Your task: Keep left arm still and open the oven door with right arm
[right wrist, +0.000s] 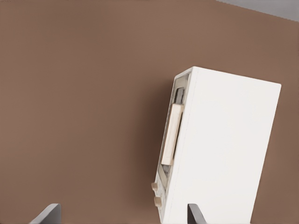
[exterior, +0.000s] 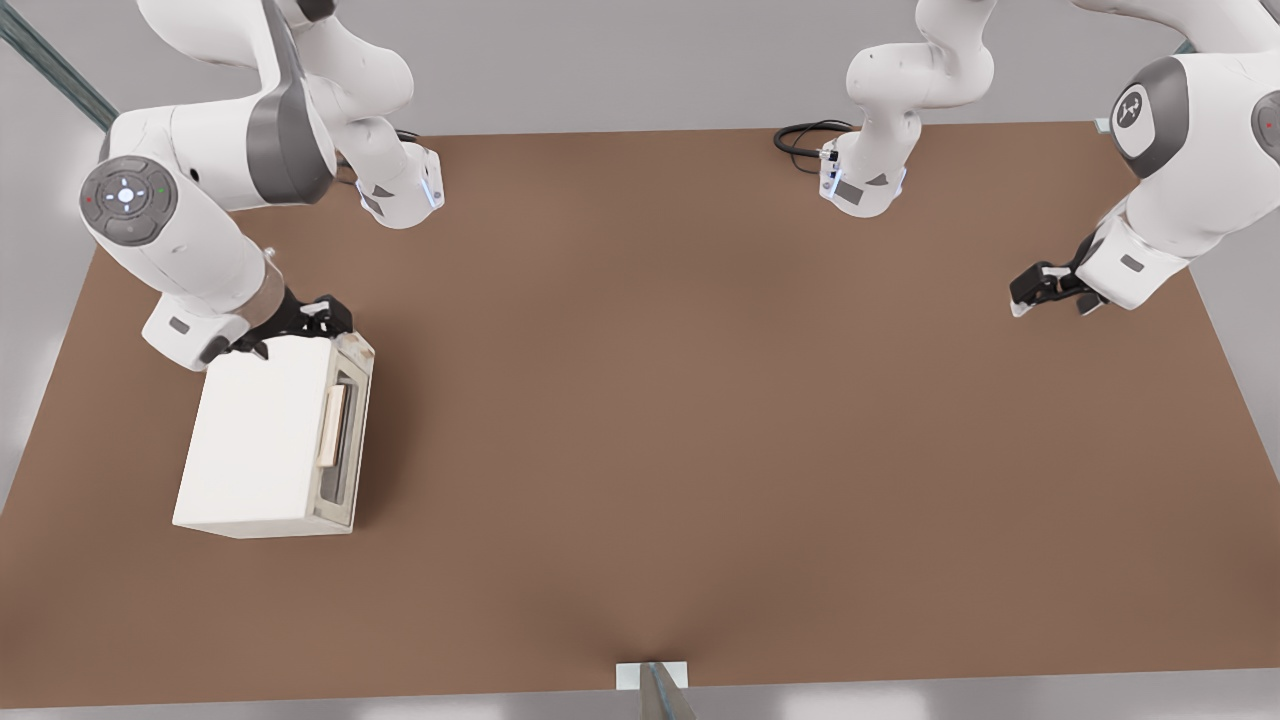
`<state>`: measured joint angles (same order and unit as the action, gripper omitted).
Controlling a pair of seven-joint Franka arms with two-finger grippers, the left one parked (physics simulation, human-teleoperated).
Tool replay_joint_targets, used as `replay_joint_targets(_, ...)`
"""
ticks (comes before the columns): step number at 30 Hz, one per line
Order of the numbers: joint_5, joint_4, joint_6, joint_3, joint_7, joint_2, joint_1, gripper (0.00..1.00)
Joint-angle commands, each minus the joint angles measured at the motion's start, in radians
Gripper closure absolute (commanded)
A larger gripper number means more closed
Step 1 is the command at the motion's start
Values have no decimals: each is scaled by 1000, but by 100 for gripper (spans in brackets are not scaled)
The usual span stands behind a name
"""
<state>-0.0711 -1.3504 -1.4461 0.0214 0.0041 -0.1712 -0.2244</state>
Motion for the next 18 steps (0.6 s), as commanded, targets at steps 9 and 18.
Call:
replay_joint_targets(9, -327, -6, 194, -11, -122, -154, -56, 100)
replay_joint_targets(18, -596, -23, -8, 81, 416, -425, -240, 100)
